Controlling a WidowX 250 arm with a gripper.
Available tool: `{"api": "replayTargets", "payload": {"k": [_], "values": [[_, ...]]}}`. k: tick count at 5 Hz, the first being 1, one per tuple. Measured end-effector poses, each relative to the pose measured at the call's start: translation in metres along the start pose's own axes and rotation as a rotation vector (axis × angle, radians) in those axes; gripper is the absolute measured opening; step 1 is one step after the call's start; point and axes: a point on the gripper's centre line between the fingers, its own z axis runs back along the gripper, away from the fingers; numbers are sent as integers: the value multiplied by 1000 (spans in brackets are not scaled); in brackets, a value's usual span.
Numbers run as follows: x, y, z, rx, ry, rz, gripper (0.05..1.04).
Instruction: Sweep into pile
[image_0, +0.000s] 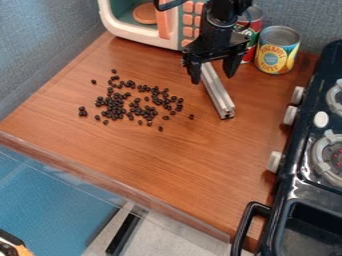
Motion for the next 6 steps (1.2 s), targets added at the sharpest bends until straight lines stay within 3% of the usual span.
{"api": "replayTargets", "payload": {"k": [1, 3, 5, 6], "values": [[-8, 4, -18, 34, 36, -2, 1001], [-12, 7, -30, 43, 99, -1, 964], [-9, 0, -31, 33, 102, -19, 407], [-8, -7, -23, 9, 127, -10, 389]]}}
